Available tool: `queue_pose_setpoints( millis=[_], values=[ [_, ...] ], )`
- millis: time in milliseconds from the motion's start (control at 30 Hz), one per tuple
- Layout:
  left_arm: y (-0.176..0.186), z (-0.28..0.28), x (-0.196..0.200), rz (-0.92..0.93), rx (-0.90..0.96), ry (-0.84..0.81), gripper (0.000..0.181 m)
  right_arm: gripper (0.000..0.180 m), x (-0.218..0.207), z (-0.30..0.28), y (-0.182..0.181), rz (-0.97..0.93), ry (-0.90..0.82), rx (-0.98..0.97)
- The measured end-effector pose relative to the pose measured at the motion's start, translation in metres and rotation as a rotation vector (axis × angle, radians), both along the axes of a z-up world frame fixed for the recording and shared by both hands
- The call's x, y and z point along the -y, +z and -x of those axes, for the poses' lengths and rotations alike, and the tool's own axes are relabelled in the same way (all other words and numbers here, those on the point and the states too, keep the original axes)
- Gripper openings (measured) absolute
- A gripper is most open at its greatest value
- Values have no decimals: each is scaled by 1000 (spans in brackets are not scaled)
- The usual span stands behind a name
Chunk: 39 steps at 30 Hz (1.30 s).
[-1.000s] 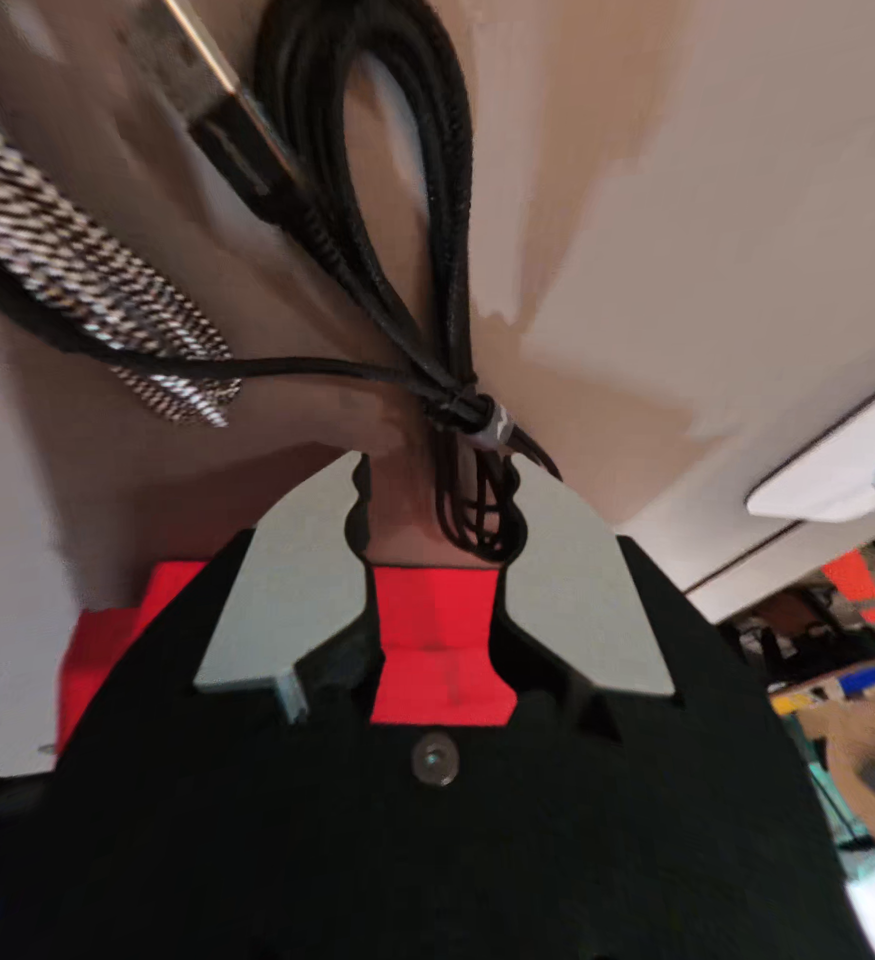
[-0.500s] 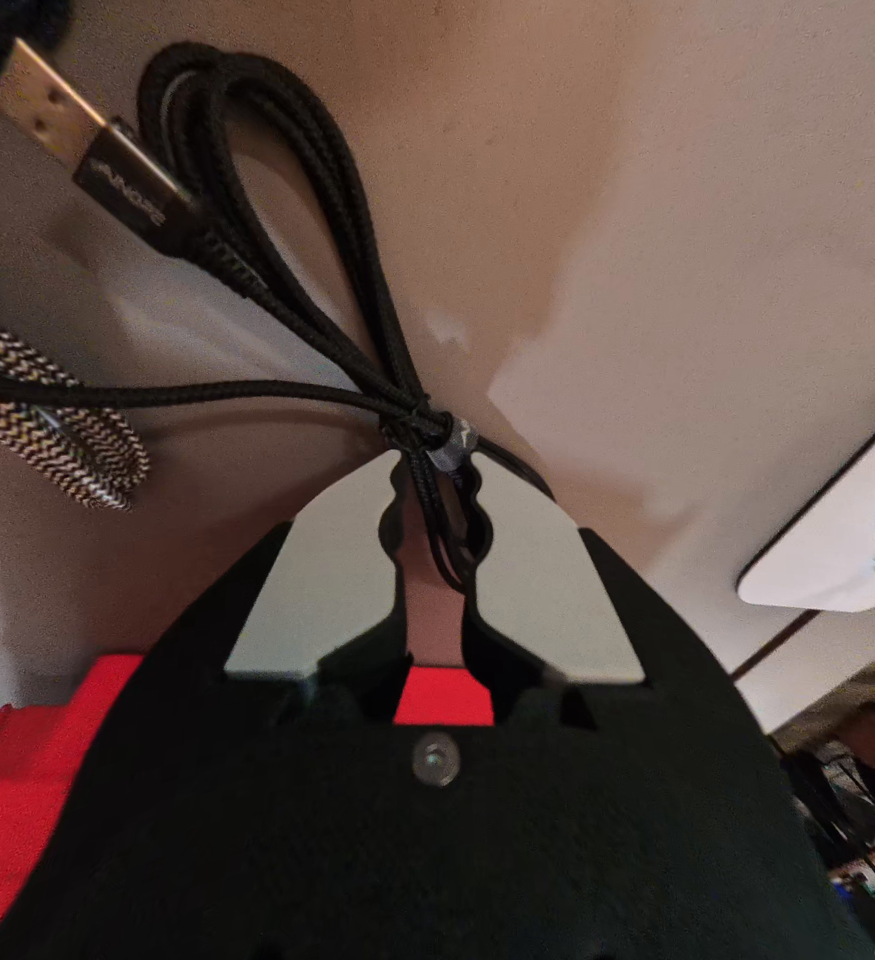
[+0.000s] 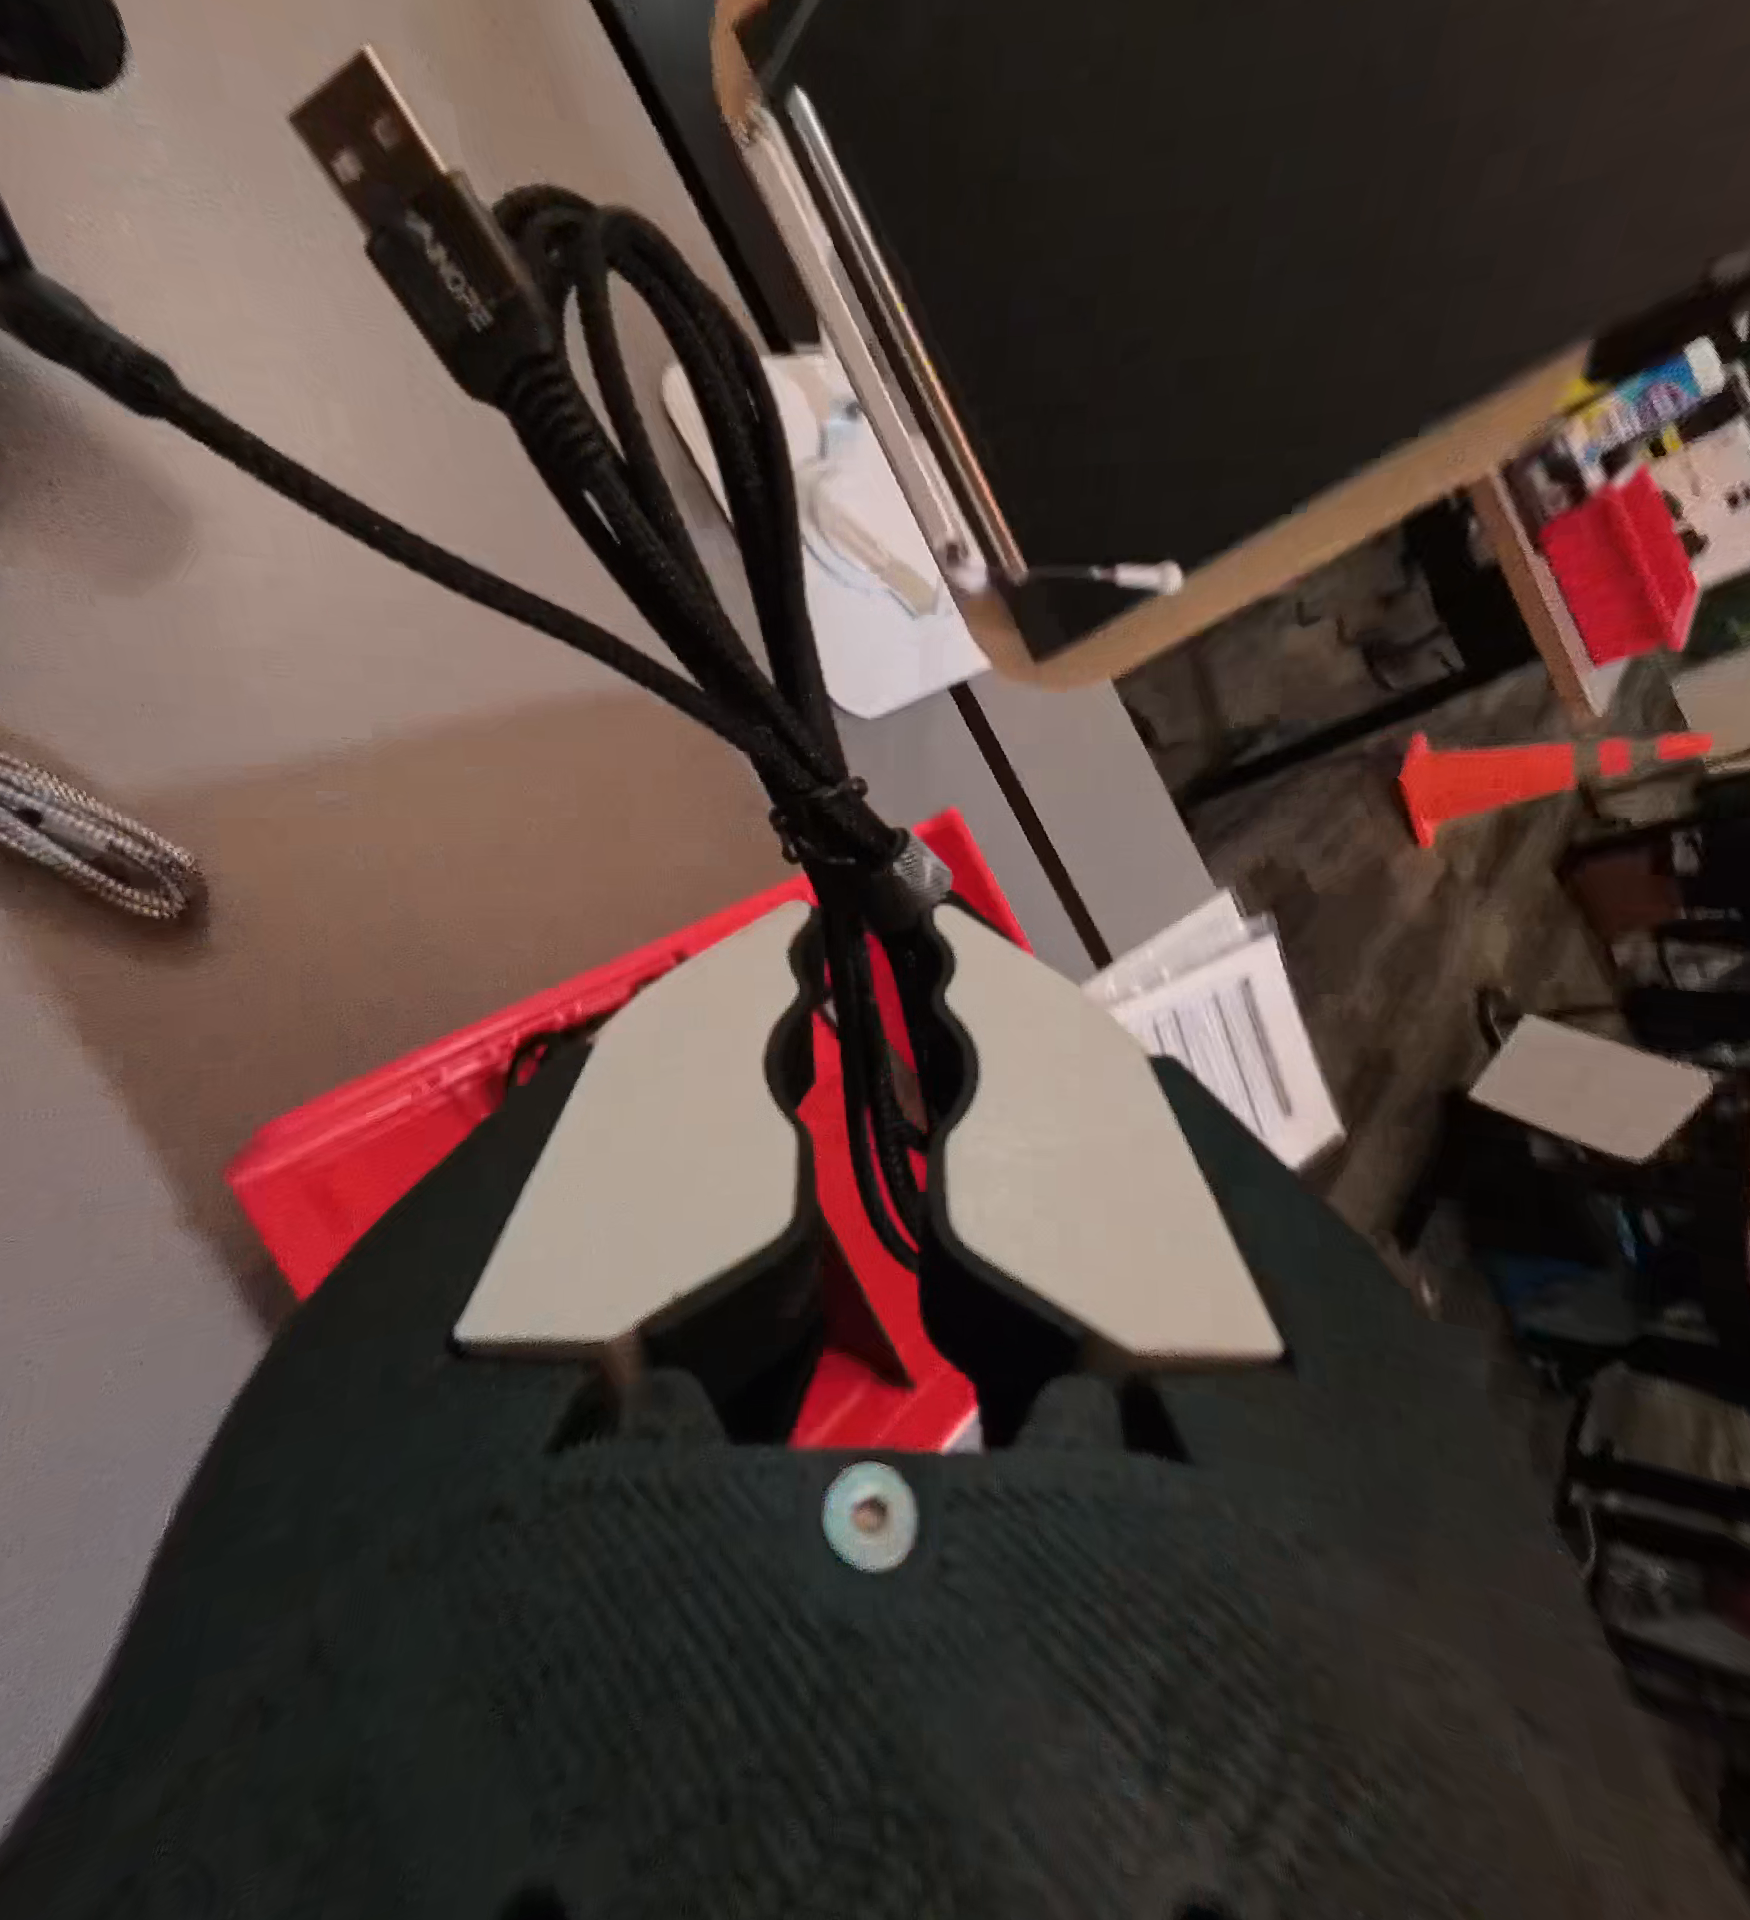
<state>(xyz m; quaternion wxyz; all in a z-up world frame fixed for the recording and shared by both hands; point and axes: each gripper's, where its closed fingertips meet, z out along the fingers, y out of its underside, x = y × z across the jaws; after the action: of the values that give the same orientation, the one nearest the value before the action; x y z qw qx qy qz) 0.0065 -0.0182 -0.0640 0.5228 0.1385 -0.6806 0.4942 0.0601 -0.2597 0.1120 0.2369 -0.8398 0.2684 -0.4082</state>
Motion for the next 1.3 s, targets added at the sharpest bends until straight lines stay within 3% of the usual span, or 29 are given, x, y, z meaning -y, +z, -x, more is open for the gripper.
queue_pose_setpoints(
  millis=[33,167,267,567,700,800,933,1033,1133,1233,1300],
  values=[
    [0,0,0,0,-1,1,13,17,16,13,-3,-14,-61,7],
    [-1,-1,1,-4,-3,10,13,17,67,52,-39,-77,-266,-7],
    [-1,-4,1,-7,-11,23,13,17,82,62,-74,-116,-323,-56],
    [-3,-9,2,-15,-11,68,12,17,85,45,-176,205,-312,-316],
    [-3,-9,2,-16,-11,69,12,18,84,43,-209,221,-312,-433],
    [-3,-9,2,-15,-13,67,13,25,86,41,-207,206,-334,-408],
    [-3,-9,2,-14,-18,62,13,61,77,32,-160,76,-374,-234],
    [-2,-9,2,-12,-12,62,12,59,47,27,-105,-64,-343,-44],
    [-3,-9,2,-13,8,76,12,47,-33,29,-65,-245,-136,91],
    [-3,-9,3,-13,31,90,12,29,-137,40,-66,-533,113,85],
    [-3,-9,3,-13,41,95,12,24,-190,44,-96,-635,190,-21]
  ],
)
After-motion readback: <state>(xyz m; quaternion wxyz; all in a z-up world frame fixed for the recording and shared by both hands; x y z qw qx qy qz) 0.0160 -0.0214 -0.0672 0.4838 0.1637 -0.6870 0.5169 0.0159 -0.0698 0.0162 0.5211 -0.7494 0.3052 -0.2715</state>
